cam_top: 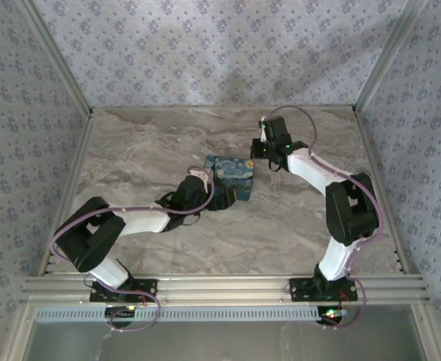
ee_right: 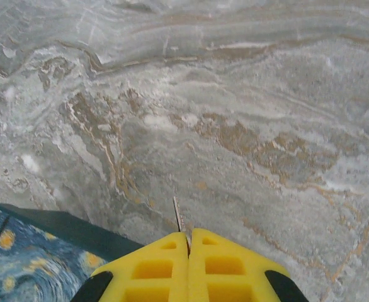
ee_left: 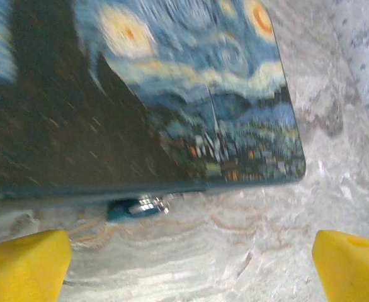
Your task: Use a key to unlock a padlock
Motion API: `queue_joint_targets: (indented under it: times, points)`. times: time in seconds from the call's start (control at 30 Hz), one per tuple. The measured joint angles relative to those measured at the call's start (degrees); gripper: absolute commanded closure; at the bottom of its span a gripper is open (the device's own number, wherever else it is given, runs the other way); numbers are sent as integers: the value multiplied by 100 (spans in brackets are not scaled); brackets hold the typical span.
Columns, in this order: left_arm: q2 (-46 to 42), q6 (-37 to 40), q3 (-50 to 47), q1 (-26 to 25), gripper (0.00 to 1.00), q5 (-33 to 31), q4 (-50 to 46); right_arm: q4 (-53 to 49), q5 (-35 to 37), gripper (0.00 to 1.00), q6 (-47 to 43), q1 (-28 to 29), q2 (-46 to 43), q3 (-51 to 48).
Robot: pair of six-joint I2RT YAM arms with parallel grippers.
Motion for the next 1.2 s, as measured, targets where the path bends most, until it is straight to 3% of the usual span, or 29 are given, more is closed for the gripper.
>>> queue_joint_targets:
  times: [0.53,0.83,1.2]
  points:
    - [1025,1963,-94,-614,2,-778,1110,-345,232,100,-391,227,763,732]
    - [1488,2424,-76,-684,2,-702,1788,-389,269,100,-457,243,1095,901]
    - [1917,2844,-297,-682,3,-177,3101,-380,267,100,-457,302,1121,883]
